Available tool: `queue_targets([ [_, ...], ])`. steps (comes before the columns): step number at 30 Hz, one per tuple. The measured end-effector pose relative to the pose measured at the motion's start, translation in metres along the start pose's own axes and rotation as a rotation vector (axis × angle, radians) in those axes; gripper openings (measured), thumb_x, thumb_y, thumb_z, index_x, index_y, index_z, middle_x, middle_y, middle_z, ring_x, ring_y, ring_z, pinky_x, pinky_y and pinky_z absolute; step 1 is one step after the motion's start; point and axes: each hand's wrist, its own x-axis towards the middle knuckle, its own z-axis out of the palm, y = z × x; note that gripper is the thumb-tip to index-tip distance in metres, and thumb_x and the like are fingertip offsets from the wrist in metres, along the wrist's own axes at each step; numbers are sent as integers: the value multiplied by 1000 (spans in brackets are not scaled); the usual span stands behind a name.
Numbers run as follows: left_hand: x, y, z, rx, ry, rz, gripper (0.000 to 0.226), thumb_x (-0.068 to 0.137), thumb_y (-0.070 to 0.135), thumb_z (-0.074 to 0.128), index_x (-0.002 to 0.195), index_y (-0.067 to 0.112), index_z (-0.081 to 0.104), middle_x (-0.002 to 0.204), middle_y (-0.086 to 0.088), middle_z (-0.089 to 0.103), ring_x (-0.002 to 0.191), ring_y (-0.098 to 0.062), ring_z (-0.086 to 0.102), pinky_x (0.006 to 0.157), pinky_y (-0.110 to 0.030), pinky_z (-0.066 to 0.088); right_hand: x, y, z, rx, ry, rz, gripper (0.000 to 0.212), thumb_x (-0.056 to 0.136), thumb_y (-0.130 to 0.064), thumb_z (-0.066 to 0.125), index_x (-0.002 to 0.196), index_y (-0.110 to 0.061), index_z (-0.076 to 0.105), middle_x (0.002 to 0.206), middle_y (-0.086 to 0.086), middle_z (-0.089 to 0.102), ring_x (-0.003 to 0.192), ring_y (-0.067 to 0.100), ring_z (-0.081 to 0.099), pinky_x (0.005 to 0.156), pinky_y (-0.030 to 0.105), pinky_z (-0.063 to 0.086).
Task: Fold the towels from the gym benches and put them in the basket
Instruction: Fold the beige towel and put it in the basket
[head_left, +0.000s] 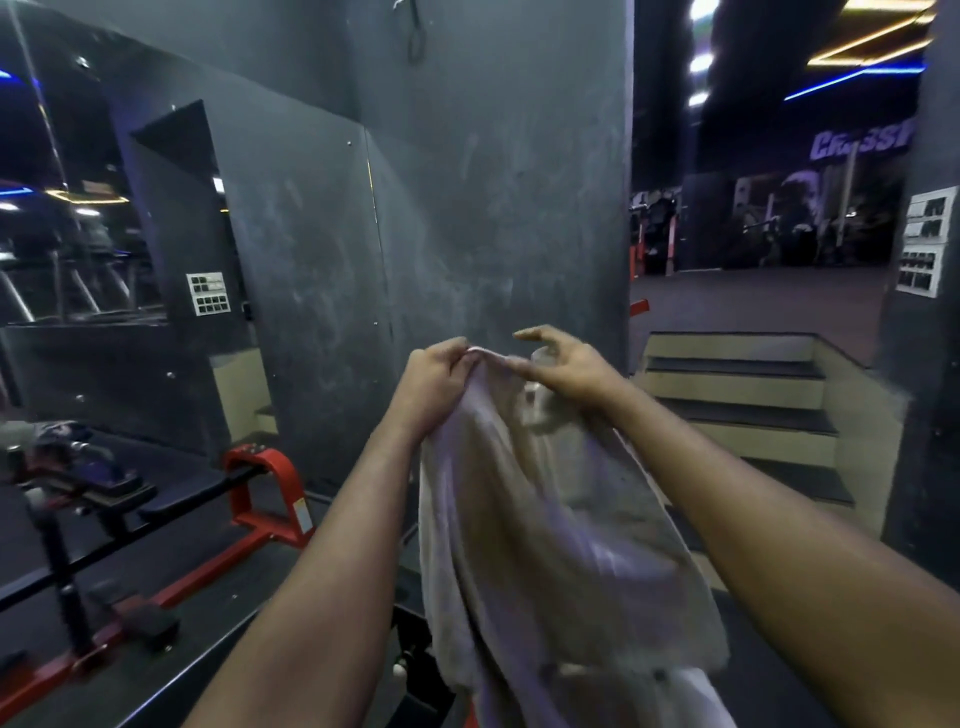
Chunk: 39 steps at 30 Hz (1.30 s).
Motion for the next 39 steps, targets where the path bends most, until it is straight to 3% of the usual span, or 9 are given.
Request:
queue_targets([
  [4,7,2,-11,-51,-78,54,38,93,19,62,59,29,47,52,10,51,53,-1,48,54,-12,34,1,-16,21,-168,14,-175,24,84,-36,74,73,-20,61,71,-2,59,71,10,54,70,31,44],
  [14,-64,-70,27,57,-357,-182,11,84,3,51,83,8,61,83,-10,69,85,-31,63,65,-31,34,2,-19,2,-235,708,109,9,77,-21,57,81,-14,61,66,2,60,68,27,58,57,29,39],
  [19,-49,-52,15,-15,-292,-130,24,95,18,54,75,5,57,74,-10,63,77,-26,59,69,-38,40,-12,-8,7,-279,107,132,48,69,-26,79,111,-42,64,98,-7,68,89,11,65,77,22,54],
  [22,-30,-31,11,-58,-279,-64,25,92,24,60,69,13,59,66,-1,62,72,-19,58,66,-35,41,-19,-7,29,-252,-141,9,36,73,-31,85,107,-26,74,92,-10,68,85,2,61,66,1,39],
  [26,-23,-29,6,-57,-214,-68,35,88,27,67,57,25,51,53,6,52,55,-2,46,56,-23,31,-11,-7,40,-291,17,-41,10,79,-31,77,84,-24,74,89,-3,72,85,10,64,69,9,46],
  [29,-35,-41,8,-62,-310,-87,19,87,23,68,69,16,64,61,0,61,58,-1,49,61,-25,40,-5,-13,37,-265,262,-23,20,71,-54,61,75,-35,65,80,-8,70,80,13,66,73,32,56],
  [34,-66,-71,17,33,-439,-239,16,93,13,50,82,14,62,79,-4,67,84,-25,63,69,-31,40,-9,-28,17,-209,731,51,5,83,-20,61,80,-18,64,70,-4,60,68,19,56,60,26,38],
  [36,-67,-74,16,24,-367,-257,23,95,15,51,72,17,51,76,-8,62,85,-32,61,69,-36,39,-10,-23,11,-260,711,159,11,80,-14,58,85,-20,64,72,-3,59,73,23,58,62,26,39],
  [39,-49,-64,11,-20,-232,-182,23,95,15,55,72,11,50,74,-14,62,78,-33,60,70,-40,43,-12,-10,20,-335,310,181,39,72,-20,71,106,-38,63,92,-1,68,92,22,66,77,33,55],
])
